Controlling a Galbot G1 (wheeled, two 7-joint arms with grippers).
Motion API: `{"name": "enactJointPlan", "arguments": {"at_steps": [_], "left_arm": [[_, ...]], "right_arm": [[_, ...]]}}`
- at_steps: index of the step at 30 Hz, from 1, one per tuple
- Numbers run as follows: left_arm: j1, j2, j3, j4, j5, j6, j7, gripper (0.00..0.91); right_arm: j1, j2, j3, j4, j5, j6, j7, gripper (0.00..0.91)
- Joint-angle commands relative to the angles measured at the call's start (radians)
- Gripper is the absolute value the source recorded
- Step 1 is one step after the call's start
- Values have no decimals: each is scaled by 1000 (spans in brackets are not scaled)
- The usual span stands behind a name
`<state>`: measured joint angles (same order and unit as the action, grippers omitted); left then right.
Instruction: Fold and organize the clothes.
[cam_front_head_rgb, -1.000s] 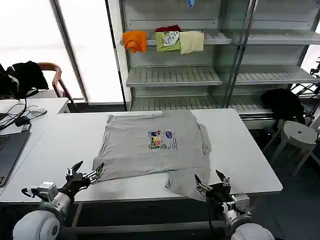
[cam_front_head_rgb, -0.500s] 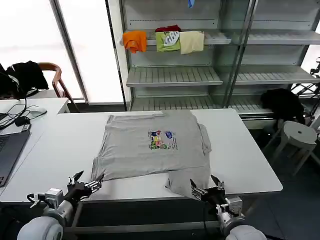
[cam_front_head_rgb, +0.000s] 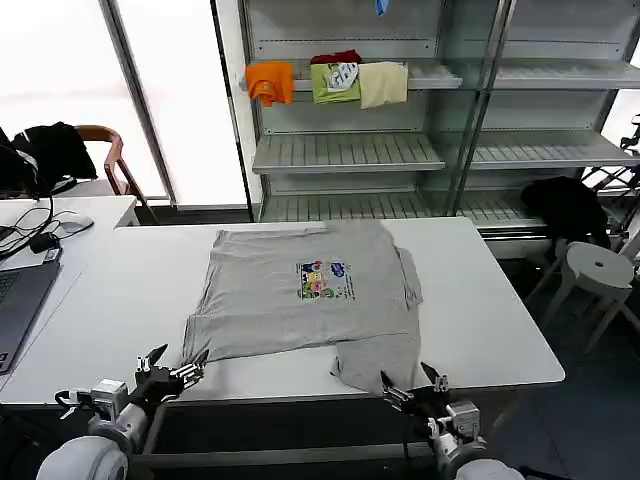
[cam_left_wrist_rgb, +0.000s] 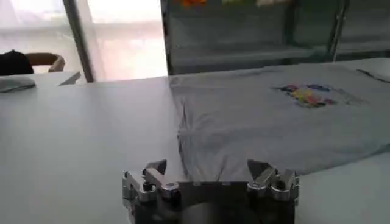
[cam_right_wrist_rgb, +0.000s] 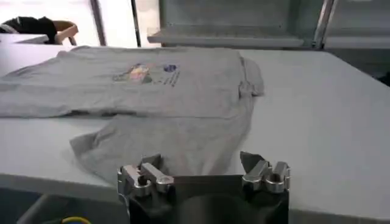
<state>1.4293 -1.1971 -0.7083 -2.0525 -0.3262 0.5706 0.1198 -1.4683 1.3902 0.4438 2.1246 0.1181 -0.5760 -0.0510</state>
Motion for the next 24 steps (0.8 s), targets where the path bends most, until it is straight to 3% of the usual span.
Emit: {"name": "enactJointPlan", "arguments": {"at_steps": [1, 2, 3, 4, 8, 24], "left_arm": [[3, 4, 6, 28, 22, 0, 1, 292], [3, 4, 7, 32, 26, -1, 1, 181], [3, 5, 8, 37, 32, -3, 2, 141], [2, 5, 9, 41, 32, -3, 2, 91], [1, 6, 13, 50, 47, -10, 2, 30], [-6, -1, 17, 65, 30, -21, 10, 0]], "right_arm": [[-5, 0, -1, -10, -2, -3, 1, 564], [-5, 0, -2, -11, -2, -3, 1, 322], [-5, 1, -2, -13, -1, -3, 1, 131], [-4, 2, -3, -15, -2, -3, 1, 0], [-3, 6, -7, -24, -4, -3, 0, 0], [18, 33, -12, -24, 11, 4, -4, 0]]}}
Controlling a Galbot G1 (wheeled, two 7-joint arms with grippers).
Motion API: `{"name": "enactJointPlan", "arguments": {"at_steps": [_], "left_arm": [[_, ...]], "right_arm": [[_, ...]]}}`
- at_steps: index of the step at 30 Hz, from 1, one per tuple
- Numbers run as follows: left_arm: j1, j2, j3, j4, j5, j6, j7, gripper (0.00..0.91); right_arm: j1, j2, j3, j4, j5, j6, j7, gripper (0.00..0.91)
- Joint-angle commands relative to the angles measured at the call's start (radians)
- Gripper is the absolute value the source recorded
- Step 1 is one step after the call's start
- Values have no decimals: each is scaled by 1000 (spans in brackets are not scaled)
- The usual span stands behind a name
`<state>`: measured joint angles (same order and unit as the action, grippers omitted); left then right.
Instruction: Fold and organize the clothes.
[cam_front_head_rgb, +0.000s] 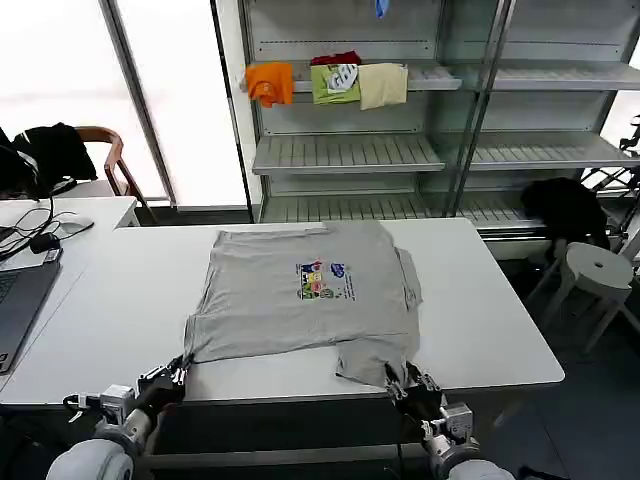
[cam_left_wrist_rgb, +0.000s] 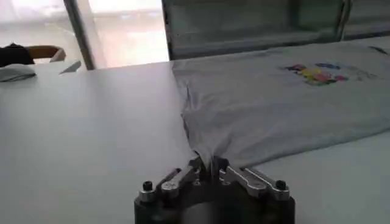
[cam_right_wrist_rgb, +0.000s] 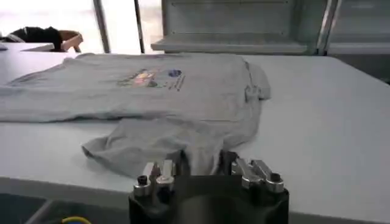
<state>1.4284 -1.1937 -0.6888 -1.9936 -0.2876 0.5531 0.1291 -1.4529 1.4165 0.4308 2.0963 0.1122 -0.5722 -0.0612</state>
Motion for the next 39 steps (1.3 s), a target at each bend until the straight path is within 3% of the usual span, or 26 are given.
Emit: {"name": "enactJointPlan", "arguments": {"at_steps": [1, 10, 19, 27, 39], "left_arm": [[-7, -6, -4, 7, -14, -3, 0, 0], [-53, -20, -24, -19, -122, -32, -18, 0], [-166, -47, -35, -26, -182, -4, -14, 0], [-267, -80, -24, 35, -164, 24, -16, 0], [-434, -105, -2, 202, -125, 24, -16, 0]], "right_arm": [[5, 9, 3, 6, 22, 6, 9, 0], [52, 19, 19, 50, 48, 36, 39, 0], [212, 53, 12, 17, 42, -6, 52, 0], [398, 60, -8, -106, 46, -7, 66, 0], [676, 91, -54, -406, 40, -6, 54, 0]]}}
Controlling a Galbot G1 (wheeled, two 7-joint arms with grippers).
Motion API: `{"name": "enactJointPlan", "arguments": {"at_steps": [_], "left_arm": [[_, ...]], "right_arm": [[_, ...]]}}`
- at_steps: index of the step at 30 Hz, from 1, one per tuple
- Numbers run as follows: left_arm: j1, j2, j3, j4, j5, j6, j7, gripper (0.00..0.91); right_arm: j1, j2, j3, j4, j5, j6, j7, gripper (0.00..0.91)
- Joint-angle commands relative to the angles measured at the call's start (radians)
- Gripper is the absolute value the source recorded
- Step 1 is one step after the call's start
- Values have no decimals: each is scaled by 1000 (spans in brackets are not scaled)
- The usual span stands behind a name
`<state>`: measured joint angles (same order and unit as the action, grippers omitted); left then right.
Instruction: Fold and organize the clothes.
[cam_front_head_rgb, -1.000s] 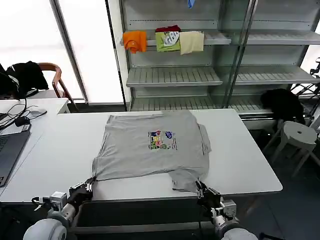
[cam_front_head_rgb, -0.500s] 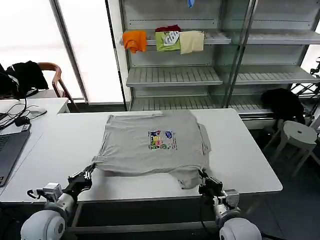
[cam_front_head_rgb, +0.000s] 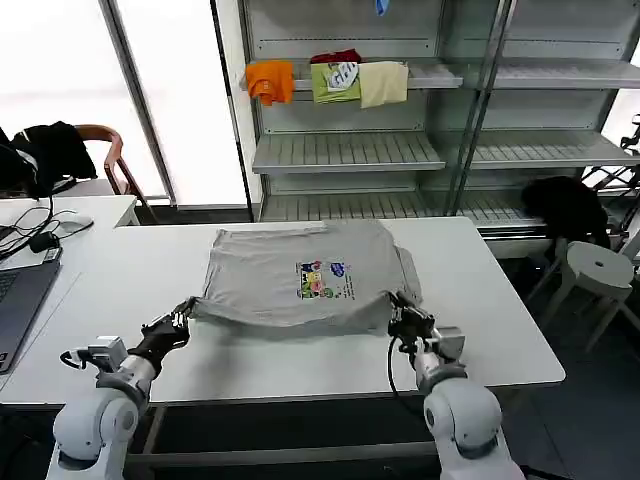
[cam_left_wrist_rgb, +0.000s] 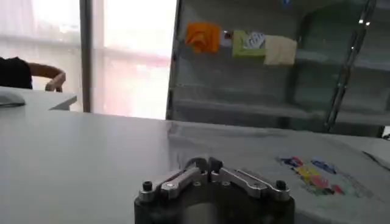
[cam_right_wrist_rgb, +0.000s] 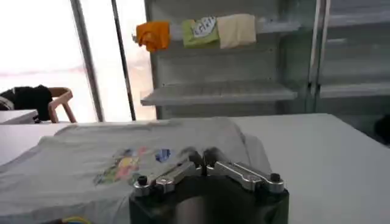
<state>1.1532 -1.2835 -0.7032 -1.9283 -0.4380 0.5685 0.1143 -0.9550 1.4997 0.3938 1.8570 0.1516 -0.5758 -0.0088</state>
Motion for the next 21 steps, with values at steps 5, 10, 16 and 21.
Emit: {"name": "enactJointPlan", "arguments": {"at_steps": [5, 10, 16, 21], "left_arm": [[-202, -23, 17, 219, 43, 5, 0, 0], [-225, -23, 25, 274, 43, -16, 1, 0], [-260, -24, 41, 329, 70, -24, 5, 0], [-271, -20, 58, 349, 97, -27, 9, 907]], "right_arm": [[227, 29, -17, -268, -18, 6, -12, 0], [254, 34, -9, -343, -31, 24, -24, 0], [283, 46, -2, -425, -50, 52, -40, 0], [309, 54, -1, -472, -74, 62, -50, 907]]}}
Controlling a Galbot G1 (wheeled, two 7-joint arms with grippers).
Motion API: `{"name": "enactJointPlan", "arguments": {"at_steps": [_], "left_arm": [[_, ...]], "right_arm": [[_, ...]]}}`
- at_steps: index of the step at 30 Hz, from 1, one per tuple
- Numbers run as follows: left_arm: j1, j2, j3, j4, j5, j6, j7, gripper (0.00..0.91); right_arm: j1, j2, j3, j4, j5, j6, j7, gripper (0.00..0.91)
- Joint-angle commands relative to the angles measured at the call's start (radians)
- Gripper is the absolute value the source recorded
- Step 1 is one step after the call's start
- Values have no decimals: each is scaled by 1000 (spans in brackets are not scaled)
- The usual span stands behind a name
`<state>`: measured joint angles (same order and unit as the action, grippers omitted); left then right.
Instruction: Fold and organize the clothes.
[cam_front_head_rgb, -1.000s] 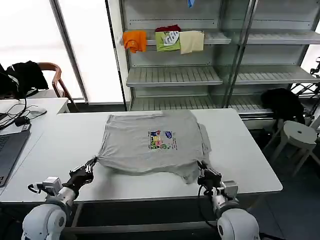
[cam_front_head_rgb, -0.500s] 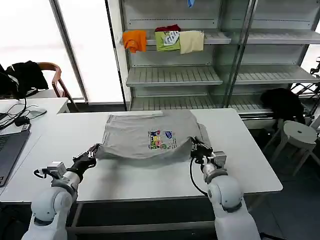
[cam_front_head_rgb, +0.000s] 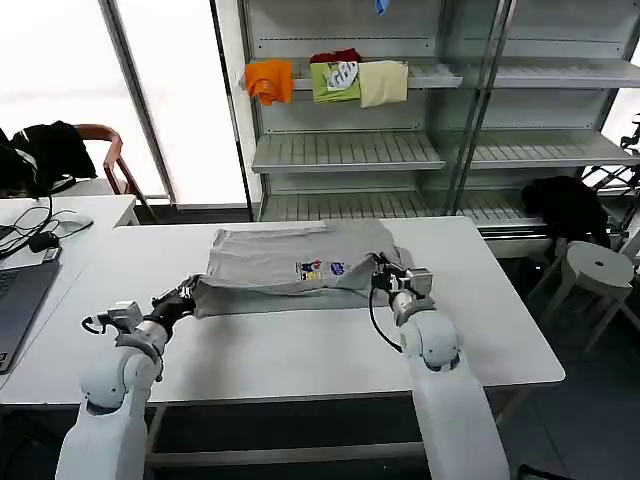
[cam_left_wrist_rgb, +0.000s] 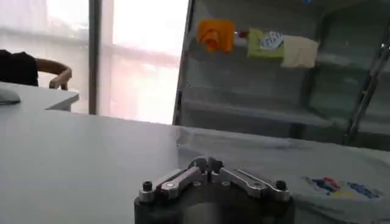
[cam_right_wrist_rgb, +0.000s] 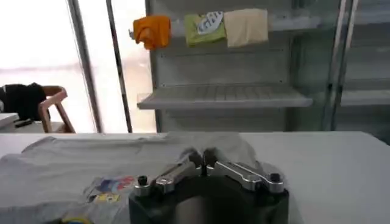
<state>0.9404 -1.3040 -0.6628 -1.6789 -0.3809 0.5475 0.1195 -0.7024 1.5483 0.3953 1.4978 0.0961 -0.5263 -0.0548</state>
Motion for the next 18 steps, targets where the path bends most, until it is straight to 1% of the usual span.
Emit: {"name": "enactJointPlan", "arguments": {"at_steps": [1, 3, 6, 9, 14, 18], "left_arm": [[-59, 0, 21, 103, 44, -7, 4, 907], [-58, 0, 26, 101, 55, -10, 7, 907], [-52, -1, 32, 93, 60, -19, 10, 907], [-43, 1, 33, 75, 60, -21, 11, 907], [-26, 11, 26, 36, 58, -23, 12, 907], [0, 17, 15, -8, 56, -23, 13, 907]], "right_arm": [[59, 7, -1, -122, -25, 16, -6, 907], [64, 13, 3, -138, -44, 30, -11, 907], [73, 21, 5, -166, -64, 92, -11, 907], [95, 31, 16, -190, -64, 125, 1, 907], [160, 26, 48, -213, -32, 118, 18, 907], [183, 0, 53, -197, -20, 85, 14, 907]]}}
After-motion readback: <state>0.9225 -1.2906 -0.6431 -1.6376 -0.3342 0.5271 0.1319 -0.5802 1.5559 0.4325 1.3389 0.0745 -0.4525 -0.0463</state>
